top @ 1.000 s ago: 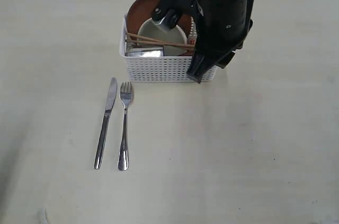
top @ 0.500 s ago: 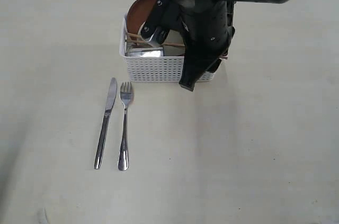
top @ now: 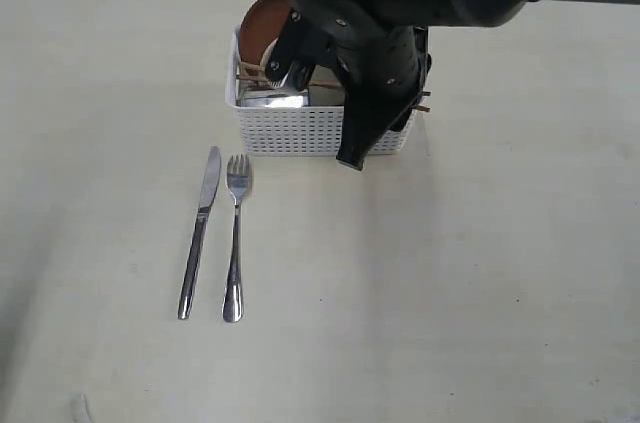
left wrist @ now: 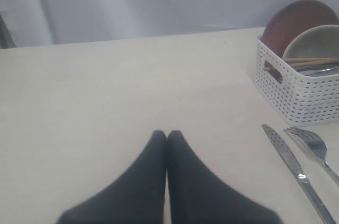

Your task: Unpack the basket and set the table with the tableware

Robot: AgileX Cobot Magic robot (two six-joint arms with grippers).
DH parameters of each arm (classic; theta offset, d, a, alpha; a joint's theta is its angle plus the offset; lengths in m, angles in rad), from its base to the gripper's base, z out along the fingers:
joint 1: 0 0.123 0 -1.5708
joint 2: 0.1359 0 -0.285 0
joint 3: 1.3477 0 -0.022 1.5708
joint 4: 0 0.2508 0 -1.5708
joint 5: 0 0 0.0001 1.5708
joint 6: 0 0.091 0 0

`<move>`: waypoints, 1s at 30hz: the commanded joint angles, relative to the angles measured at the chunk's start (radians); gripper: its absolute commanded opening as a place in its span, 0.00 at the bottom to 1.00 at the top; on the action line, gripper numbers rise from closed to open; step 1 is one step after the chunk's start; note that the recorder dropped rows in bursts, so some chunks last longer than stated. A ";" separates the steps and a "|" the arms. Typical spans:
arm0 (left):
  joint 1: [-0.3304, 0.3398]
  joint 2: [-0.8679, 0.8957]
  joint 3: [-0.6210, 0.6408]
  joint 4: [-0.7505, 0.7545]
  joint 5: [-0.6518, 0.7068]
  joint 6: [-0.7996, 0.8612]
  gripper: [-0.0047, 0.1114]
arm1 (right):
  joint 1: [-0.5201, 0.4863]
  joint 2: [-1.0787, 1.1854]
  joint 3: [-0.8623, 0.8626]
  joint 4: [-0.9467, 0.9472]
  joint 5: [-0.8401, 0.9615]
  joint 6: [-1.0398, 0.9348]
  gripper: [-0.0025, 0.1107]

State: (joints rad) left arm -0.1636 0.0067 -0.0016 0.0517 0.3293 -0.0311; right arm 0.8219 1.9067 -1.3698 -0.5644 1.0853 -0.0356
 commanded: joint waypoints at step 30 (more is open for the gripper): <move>0.003 -0.007 0.002 -0.002 -0.008 0.000 0.04 | 0.008 -0.058 -0.002 0.088 0.014 -0.112 0.42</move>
State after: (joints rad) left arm -0.1636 0.0067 -0.0016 0.0517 0.3293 -0.0311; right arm 0.8296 1.8590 -1.3698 -0.4786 1.1013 -0.1356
